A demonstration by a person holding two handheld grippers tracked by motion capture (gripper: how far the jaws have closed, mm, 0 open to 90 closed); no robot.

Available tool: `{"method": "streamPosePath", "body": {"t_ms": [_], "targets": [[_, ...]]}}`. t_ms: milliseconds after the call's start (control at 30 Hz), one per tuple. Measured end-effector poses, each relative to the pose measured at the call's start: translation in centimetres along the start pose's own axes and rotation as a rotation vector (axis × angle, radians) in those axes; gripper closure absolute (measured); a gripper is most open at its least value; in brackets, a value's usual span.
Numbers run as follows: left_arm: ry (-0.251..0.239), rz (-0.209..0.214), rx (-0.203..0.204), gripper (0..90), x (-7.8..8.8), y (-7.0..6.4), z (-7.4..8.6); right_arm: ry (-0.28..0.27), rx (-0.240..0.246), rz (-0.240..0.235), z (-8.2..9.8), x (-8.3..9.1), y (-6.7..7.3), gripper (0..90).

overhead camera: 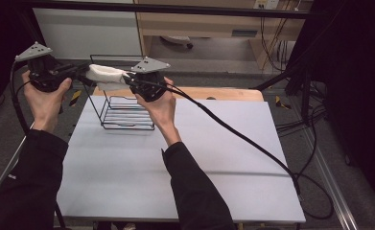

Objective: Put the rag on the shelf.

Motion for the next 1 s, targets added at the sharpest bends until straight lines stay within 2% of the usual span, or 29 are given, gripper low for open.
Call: {"method": "streamPosePath", "body": {"t_ms": [100, 200, 300, 433, 533, 767, 933, 1000], "targets": [[-0.009, -0.005, 0.014, 88.6, -0.2, 0.2, -0.8, 0.002, 0.004, -0.002, 0.0, 0.1, 0.1, 82.1], [0.021, -0.013, 0.019, 89.3, -0.6, 0.3, -1.1, 0.004, 0.008, -0.003, 0.1, 0.1, 0.1, 82.1], [0.065, 0.007, 0.022, 89.6, -1.1, -0.1, -0.3, 0.002, 0.006, -0.003, 0.1, 0.1, 0.1, 82.1], [0.091, 0.04, 0.018, 89.7, -1.2, -0.9, 1.3, 0.006, 0.007, -0.006, 0.3, 0.1, 0.1, 81.9], [0.118, 0.051, 0.015, 89.8, -1.1, -1.0, 2.6, 0.012, 0.016, -0.008, 0.5, 0.1, 0.2, 81.5], [0.125, 0.062, 0.023, 89.8, -1.2, -0.9, 4.2, 0.035, 0.047, -0.022, 1.0, 0.0, 0.6, 79.2], [0.131, 0.055, 0.02, 89.8, -1.6, -0.9, 4.6, 0.042, 0.052, -0.033, 1.0, 0.2, 0.7, 73.3], [0.134, 0.051, 0.019, 89.8, -1.7, -0.8, 4.8, 0.038, 0.04, -0.045, 0.8, 0.4, 0.8, 69.6]]}}
Point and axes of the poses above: each handheld gripper's, and its own axes: x roughly backward along the jaws, z roughly out of its underside, y roughly to its left, the point moved 10 cm from there along -x, roughly forward along the jaws, and after that the axes turned 6 degrees about x, right-handed, at the moved point
